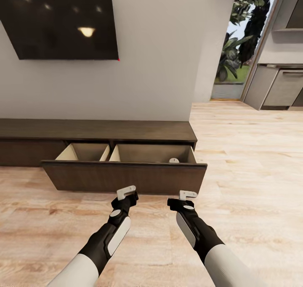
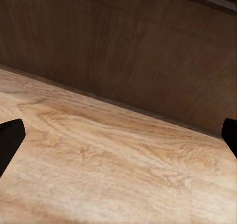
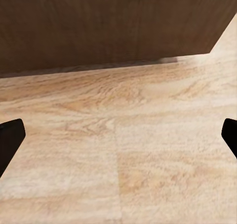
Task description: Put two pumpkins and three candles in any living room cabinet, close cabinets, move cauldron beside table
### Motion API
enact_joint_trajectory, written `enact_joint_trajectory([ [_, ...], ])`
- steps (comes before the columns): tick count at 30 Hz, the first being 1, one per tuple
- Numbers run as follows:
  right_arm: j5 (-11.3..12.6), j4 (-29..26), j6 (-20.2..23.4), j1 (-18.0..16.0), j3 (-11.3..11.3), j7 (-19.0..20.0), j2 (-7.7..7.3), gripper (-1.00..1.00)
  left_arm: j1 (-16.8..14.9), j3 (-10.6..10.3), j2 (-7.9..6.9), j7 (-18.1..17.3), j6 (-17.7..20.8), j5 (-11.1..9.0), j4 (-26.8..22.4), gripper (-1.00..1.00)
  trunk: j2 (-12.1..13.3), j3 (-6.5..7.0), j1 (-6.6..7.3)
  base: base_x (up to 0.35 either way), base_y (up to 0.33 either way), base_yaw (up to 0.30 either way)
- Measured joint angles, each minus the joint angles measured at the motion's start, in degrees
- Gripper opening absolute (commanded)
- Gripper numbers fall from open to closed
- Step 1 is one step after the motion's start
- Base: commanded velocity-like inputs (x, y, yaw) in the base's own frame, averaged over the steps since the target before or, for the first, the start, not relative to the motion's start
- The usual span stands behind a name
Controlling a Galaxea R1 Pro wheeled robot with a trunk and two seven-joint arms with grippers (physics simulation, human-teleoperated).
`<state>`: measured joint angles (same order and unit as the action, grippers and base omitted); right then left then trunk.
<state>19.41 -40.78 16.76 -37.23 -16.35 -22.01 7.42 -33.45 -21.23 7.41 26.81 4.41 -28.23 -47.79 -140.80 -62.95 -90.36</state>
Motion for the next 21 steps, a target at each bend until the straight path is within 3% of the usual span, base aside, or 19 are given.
enact_joint_trajectory([
  [6, 0.0, 0.0, 0.0, 0.0, 0.0, 0.0, 0.0, 1.0, 0.0, 0.0, -0.03, 0.0, -0.1, 0.0, 0.0, 1.0, -2.4, -1.08, -1.32, 0.0, 0.0, 0.0],
  [15, 0.0, 0.0, -0.1, 0.0, 0.1, -0.1, -0.08, 1.0, 0.0, 0.0, -0.07, 0.0, -0.1, 0.1, 0.0, 1.0, -2.4, -1.3, -1.35, 0.001, 0.0, 0.0],
  [21, 0.1, 0.1, -3.8, 0.0, 0.1, -0.1, -0.09, 1.0, 0.0, 0.0, -0.08, 0.0, -0.2, 0.3, 0.5, 1.0, -2.4, -1.3, -1.32, 0.242, 0.0, 0.0],
])
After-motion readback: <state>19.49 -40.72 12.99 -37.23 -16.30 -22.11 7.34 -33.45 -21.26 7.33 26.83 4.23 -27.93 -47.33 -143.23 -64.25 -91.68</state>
